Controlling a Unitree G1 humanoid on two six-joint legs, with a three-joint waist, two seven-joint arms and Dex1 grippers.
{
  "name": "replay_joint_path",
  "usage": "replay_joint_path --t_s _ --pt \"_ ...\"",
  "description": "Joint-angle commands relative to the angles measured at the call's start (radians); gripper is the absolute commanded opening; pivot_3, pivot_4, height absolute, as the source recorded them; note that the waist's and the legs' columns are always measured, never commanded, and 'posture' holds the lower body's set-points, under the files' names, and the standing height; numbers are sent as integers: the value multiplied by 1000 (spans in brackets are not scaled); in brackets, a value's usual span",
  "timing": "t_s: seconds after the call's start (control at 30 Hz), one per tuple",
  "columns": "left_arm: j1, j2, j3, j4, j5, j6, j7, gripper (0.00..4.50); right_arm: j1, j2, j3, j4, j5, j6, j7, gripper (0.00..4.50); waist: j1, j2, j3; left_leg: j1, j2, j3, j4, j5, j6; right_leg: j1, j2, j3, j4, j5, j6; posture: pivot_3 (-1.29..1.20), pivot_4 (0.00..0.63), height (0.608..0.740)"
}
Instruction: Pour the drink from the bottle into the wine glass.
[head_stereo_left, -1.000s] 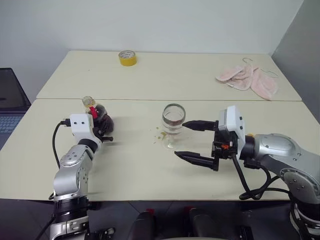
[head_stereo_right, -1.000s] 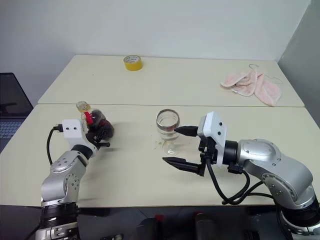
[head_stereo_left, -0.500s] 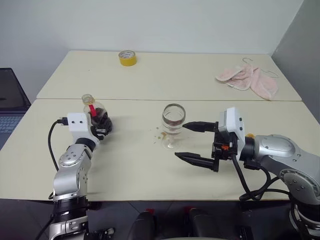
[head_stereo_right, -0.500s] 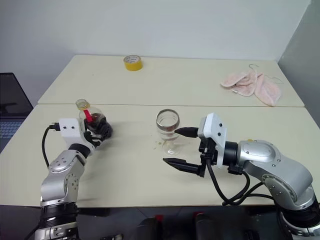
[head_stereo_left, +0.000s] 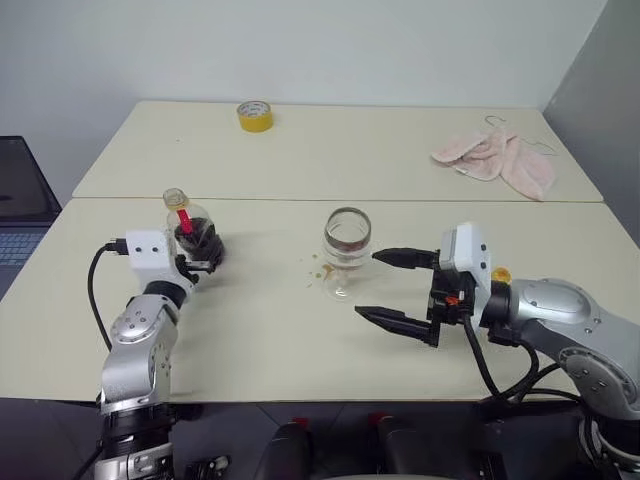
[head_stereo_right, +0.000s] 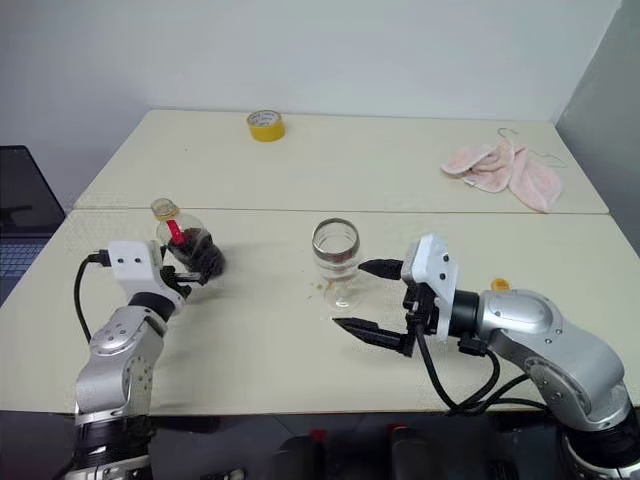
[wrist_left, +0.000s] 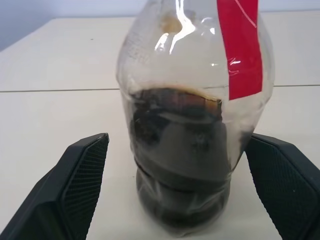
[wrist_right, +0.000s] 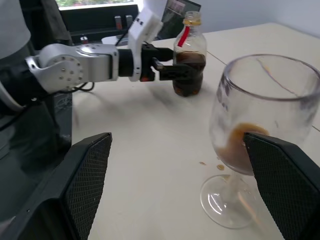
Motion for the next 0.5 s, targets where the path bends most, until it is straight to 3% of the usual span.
replay_joint_path --t_s 0.03,0.23,0.5 --pt "62 12 43 -127 -11 2 7 4475 89 25 -38 12 -75 -131 7 4500 0 0 0 0 0 0 0 0 0 0 0 0 0 0 0 0 150 740" --pt "224 10 44 -319 -14 62 4 4475 272 128 -93 117 -169 -304 -43 4500 2 -1 -1 2 0 1 -1 0 0 2 0 1 0 0 0 0 150 740" --pt "353 -30 -12 -489 62 184 91 4475 443 390 -126 167 -447 -488 -381 4500 3 2 -3 3 0 2 -2 0 0 2 0 2 0 0 0 0 150 740"
